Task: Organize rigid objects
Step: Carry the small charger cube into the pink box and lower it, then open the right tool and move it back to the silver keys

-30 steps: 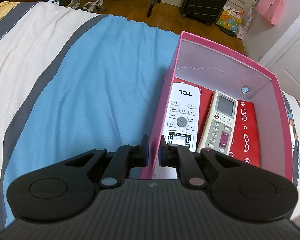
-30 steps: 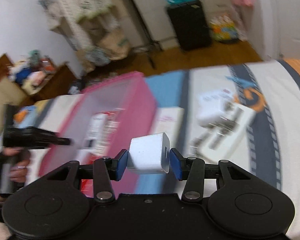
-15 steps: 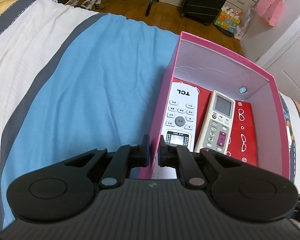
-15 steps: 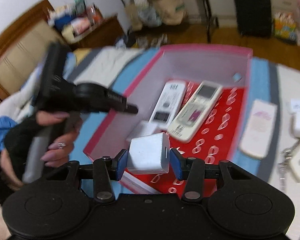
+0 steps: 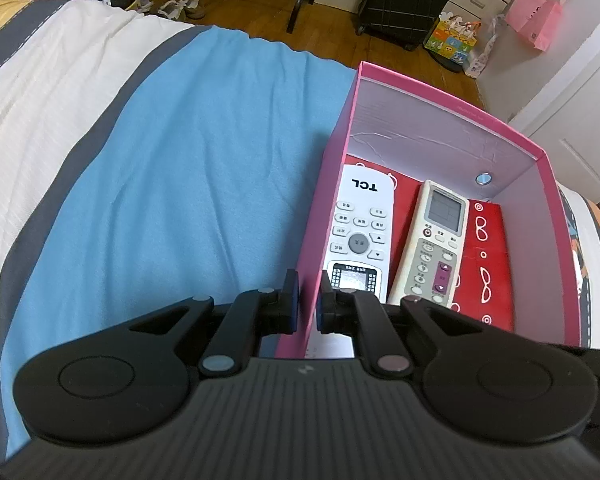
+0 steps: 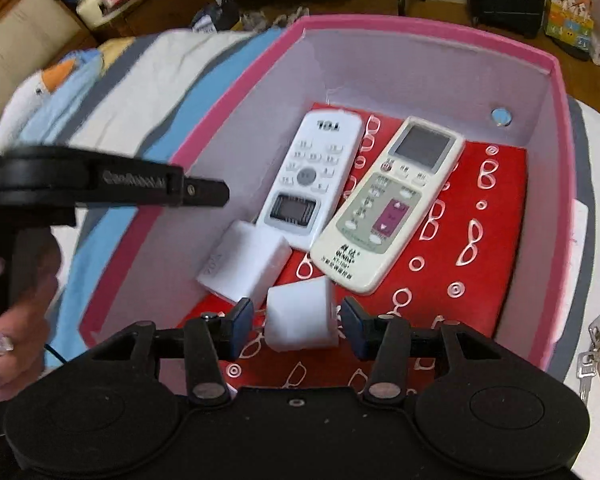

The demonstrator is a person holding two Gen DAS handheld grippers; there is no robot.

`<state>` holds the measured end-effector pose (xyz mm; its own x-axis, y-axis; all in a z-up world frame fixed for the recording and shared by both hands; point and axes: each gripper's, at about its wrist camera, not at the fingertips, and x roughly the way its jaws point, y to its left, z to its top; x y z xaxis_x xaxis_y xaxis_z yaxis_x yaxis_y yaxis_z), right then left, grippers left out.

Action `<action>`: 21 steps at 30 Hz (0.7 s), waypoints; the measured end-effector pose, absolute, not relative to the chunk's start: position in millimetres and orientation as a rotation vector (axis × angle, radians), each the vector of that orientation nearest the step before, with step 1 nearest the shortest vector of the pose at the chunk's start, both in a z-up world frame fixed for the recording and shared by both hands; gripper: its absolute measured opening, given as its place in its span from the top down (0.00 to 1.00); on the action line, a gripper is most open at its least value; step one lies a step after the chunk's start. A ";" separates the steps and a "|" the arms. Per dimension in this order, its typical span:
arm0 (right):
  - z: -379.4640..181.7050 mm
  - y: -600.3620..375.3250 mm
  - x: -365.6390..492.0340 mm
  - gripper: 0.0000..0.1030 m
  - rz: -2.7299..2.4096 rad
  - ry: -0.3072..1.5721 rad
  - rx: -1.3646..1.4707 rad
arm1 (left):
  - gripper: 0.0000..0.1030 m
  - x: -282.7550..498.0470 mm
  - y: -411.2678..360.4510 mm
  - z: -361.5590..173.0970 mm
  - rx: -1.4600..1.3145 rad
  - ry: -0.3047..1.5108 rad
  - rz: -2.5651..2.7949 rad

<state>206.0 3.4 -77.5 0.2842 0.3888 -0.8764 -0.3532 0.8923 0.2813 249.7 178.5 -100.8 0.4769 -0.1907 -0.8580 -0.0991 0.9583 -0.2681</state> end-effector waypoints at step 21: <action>-22.2 -223.5 185.4 0.41 0.174 1.040 0.230 | 0.92 250.9 177.8 -99.2 -0.307 1.088 -0.050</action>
<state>185.4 -223.5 -22.2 0.4964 0.2502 -0.8312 -0.0335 0.9624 0.2697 250.9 177.8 -99.2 0.4674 -0.1902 -0.8633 -0.1095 0.9566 -0.2701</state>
